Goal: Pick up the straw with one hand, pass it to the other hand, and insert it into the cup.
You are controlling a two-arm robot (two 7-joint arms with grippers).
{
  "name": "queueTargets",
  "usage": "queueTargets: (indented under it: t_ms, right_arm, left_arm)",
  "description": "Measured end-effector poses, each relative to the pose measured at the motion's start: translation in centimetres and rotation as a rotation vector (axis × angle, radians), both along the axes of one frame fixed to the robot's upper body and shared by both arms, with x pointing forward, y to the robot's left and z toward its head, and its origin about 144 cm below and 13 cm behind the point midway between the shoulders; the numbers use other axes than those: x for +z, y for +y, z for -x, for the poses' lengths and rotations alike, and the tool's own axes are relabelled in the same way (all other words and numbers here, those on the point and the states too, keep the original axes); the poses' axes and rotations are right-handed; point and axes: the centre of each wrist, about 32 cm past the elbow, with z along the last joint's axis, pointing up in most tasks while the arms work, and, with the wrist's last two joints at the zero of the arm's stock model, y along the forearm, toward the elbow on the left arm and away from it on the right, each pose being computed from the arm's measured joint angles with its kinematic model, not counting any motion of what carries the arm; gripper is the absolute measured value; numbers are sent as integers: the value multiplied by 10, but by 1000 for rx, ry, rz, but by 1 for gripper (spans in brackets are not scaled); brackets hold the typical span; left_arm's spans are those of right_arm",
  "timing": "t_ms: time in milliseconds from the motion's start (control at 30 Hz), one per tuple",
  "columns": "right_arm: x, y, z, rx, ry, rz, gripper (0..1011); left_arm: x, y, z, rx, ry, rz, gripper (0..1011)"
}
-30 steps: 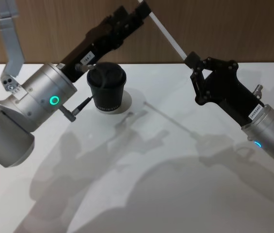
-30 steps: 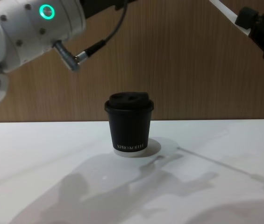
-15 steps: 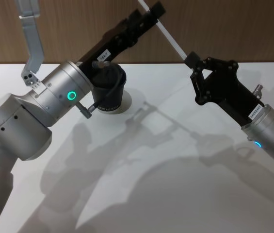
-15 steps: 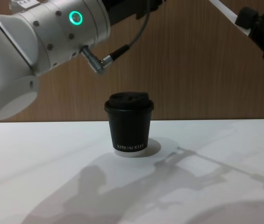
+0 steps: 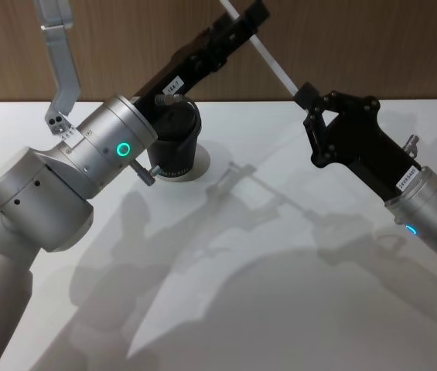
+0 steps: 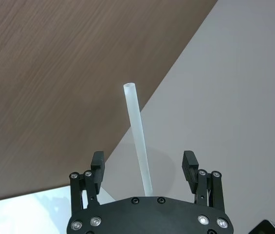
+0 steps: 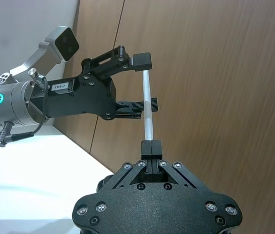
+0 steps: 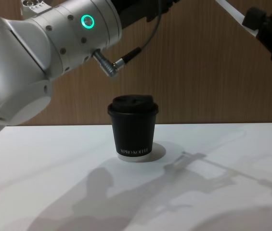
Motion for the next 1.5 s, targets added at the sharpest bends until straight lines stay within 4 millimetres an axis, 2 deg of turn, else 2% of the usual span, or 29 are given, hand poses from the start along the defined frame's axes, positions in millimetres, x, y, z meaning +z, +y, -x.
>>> queueTargets:
  t_ms: [433, 533, 833, 900, 933, 1133, 1167, 1233, 1267, 1333, 1467, 1500]
  right_arm:
    - [0, 0, 0, 0, 0, 0, 0]
    - [0, 0, 0, 0, 0, 0, 0]
    - [0, 0, 0, 0, 0, 0, 0]
    - [0, 0, 0, 0, 0, 0, 0]
    - [0, 0, 0, 0, 0, 0, 0]
    - [0, 0, 0, 0, 0, 0, 0]
    - [0, 0, 0, 0, 0, 0, 0]
    - [0, 0, 0, 0, 0, 0, 0]
    - [0, 0, 0, 0, 0, 0, 0]
    - [0, 0, 0, 0, 0, 0, 0]
    - [0, 0, 0, 0, 0, 0, 0]
    - [0, 0, 0, 0, 0, 0, 0]
  left_arm:
    - [-1, -3, -2, -5, -4, 13, 1002]
    - [-1, -3, -2, -6, -4, 14, 966]
    - [-1, -4, -3, -6, -5, 17, 727]
    - [-1, -4, -3, -7, -5, 17, 616]
    - [-1, -4, -3, -7, -5, 17, 616]
    - [-1, -4, -3, -8, -5, 18, 439]
    - [-1, -4, -3, -8, -5, 18, 374]
    - [-1, -5, -3, -8, -5, 19, 328]
    - [-1, -5, -3, -8, -6, 19, 267]
    - [-1, -5, -3, -8, -6, 19, 234]
    - [-1, -5, -3, -8, -6, 19, 96]
    - [-1, -5, -3, -8, -6, 19, 96]
